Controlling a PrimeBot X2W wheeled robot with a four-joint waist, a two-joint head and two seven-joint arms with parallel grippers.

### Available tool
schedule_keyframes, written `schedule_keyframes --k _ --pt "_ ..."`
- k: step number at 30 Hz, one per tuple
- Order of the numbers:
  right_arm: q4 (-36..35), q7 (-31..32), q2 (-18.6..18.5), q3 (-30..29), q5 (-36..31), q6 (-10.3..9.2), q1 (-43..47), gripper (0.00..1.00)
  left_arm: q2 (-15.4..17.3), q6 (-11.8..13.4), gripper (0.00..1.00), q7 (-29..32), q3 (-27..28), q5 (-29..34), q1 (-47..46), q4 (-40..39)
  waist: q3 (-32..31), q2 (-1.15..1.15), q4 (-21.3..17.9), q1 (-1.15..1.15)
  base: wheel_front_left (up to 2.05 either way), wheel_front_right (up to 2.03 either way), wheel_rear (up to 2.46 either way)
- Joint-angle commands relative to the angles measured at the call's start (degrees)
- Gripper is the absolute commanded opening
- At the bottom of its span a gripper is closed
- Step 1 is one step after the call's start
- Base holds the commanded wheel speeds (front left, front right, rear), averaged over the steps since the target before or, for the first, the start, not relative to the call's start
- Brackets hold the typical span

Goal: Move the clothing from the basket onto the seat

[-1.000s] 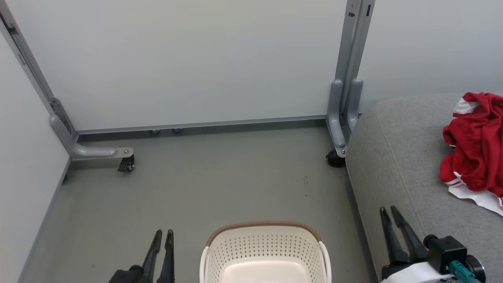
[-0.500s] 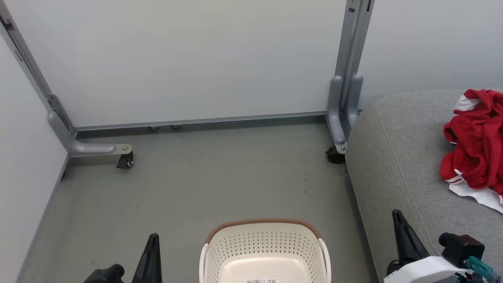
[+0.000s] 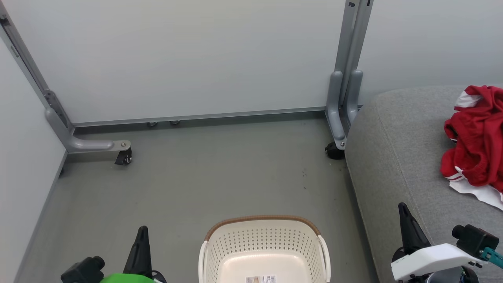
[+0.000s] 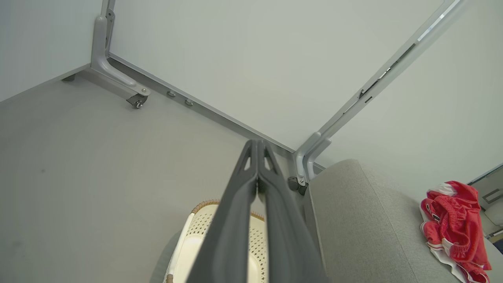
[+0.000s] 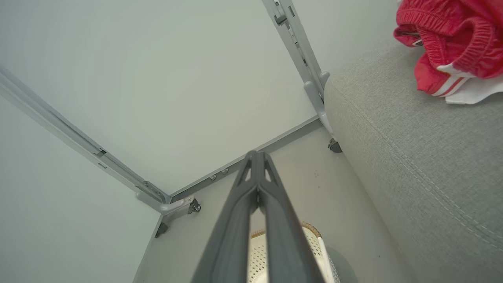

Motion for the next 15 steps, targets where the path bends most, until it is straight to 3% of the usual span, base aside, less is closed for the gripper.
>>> schedule_keyframes --k 1,15 --pt "-0.49 0.48 0.01 -0.49 2.16 0.01 -1.83 0.00 0.62 -0.48 0.00 0.40 0.70 -2.15 -2.35 -0.64 0.10 0.00 -0.02 0.00 0.00 0.00 0.00" --pt "0.28 3.39 0.13 -1.79 13.47 0.01 -3.70 0.00 0.82 -1.43 0.00 3.12 2.81 -13.05 -4.44 -0.05 0.99 0.00 -0.19 0.00 0.00 0.00 0.00"
